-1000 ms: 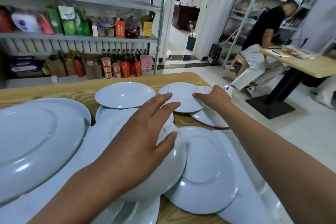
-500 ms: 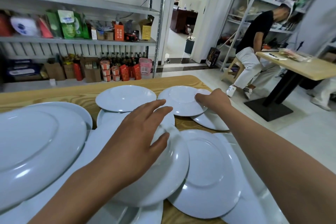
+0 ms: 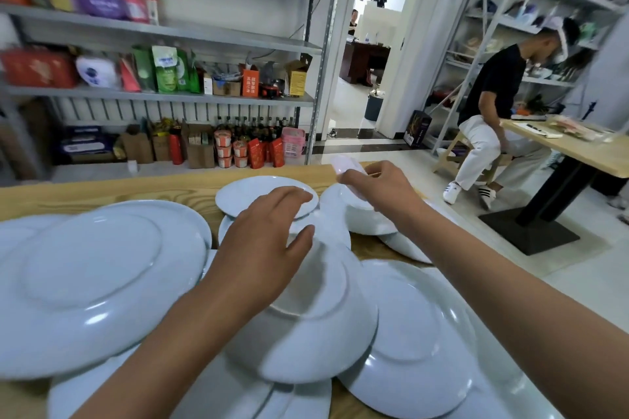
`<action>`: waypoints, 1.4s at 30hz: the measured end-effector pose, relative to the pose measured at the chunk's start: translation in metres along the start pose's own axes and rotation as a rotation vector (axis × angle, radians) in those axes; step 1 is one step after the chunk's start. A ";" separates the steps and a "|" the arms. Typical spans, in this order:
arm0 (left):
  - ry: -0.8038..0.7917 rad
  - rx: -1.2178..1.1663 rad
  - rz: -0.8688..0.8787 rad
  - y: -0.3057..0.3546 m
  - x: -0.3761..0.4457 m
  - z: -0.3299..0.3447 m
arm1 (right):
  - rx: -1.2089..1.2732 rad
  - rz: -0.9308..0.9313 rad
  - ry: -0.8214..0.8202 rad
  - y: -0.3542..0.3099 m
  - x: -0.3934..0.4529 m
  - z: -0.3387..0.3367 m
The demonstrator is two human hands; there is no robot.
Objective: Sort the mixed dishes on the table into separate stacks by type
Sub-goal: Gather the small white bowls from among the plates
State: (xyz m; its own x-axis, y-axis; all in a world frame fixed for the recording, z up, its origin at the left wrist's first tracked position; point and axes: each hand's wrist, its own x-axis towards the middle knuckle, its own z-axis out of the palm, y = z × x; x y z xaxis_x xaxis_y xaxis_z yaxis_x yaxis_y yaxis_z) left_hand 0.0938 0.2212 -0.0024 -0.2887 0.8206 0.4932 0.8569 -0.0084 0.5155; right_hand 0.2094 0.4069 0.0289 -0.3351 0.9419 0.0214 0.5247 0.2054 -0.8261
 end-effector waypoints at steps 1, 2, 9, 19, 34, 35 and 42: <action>0.027 -0.004 -0.032 -0.004 0.002 -0.004 | 0.118 0.013 -0.085 -0.013 -0.011 0.007; 0.053 -0.026 -0.063 -0.007 0.004 -0.008 | 0.220 0.028 -0.178 -0.024 -0.021 0.013; 0.285 -0.161 -0.209 -0.034 -0.007 -0.060 | 0.583 0.026 -0.600 -0.086 -0.081 0.072; 0.525 -0.061 -0.219 -0.102 -0.075 -0.140 | 0.597 -0.169 -0.801 -0.154 -0.132 0.176; 0.689 0.451 -0.528 -0.263 -0.147 -0.266 | -0.308 -0.952 -0.595 -0.206 -0.203 0.318; 0.663 0.464 -0.549 -0.273 -0.151 -0.266 | -0.309 -0.966 -0.605 -0.208 -0.207 0.323; 0.572 0.491 -0.674 -0.306 -0.171 -0.259 | -0.321 -1.001 -0.611 -0.204 -0.212 0.335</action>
State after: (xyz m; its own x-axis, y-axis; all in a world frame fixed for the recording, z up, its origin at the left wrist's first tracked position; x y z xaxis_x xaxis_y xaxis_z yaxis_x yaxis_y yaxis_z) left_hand -0.2297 -0.0652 -0.0630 -0.8287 0.1689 0.5336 0.4830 0.6975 0.5293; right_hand -0.0889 0.0761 0.0046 -0.9710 0.0670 0.2294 -0.0360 0.9080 -0.4173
